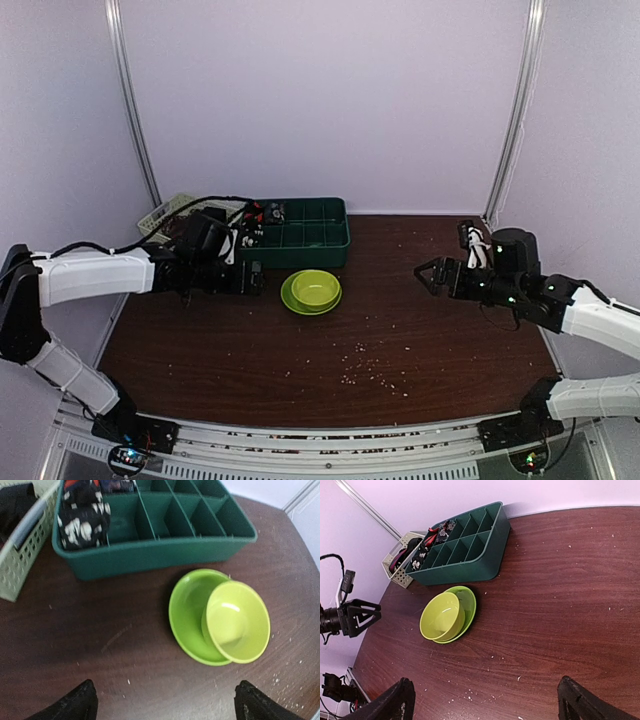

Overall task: Roll the ties
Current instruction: Pick up the tie from the bin, then put down the tie in the bin, then pick up the tie from the bin.

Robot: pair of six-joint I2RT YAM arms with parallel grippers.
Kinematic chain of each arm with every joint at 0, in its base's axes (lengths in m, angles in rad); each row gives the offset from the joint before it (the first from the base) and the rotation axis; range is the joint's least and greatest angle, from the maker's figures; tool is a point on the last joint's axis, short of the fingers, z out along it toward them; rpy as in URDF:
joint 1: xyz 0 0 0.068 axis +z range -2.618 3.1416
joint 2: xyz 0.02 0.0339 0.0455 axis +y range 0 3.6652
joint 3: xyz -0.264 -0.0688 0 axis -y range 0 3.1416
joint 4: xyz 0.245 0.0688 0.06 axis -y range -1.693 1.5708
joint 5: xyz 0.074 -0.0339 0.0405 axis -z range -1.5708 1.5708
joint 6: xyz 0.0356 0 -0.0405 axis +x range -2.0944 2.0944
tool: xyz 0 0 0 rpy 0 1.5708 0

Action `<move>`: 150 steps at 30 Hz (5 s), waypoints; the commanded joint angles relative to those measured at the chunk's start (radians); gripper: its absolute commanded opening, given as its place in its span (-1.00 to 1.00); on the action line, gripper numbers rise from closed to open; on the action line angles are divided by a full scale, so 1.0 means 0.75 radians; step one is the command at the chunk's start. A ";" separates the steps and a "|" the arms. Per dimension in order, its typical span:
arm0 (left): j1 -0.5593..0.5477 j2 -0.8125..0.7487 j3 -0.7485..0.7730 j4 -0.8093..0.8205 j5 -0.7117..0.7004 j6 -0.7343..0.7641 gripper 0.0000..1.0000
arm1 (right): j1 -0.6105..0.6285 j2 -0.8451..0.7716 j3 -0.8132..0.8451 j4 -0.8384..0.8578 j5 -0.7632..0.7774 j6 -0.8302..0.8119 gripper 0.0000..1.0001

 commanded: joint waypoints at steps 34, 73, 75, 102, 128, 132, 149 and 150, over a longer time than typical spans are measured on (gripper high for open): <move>0.919 1.216 1.770 -0.661 0.173 0.669 0.83 | -0.048 0.185 0.120 0.036 -0.340 -0.115 0.99; 0.922 1.355 2.031 -0.693 0.175 0.817 -0.97 | -0.141 0.278 0.143 0.061 -0.474 -0.095 0.99; 0.923 1.277 1.986 -0.671 0.171 0.807 -0.97 | -0.141 0.269 0.143 0.063 -0.486 -0.088 0.99; 0.910 0.584 1.768 -0.562 0.553 0.603 -1.00 | -0.139 0.068 0.113 0.037 -0.522 -0.046 0.99; 0.912 0.764 1.317 -0.564 0.253 0.633 0.96 | -0.139 0.256 0.138 0.106 -0.538 -0.032 0.99; 0.912 0.553 0.959 -0.393 0.243 0.547 0.96 | -0.138 0.235 0.111 0.117 -0.545 -0.028 0.99; 0.928 0.603 0.647 -0.284 0.205 0.449 0.43 | -0.135 0.215 0.099 0.126 -0.567 -0.014 0.99; 0.933 0.611 0.649 -0.283 0.207 0.445 0.26 | -0.135 0.213 0.101 0.122 -0.566 -0.015 0.99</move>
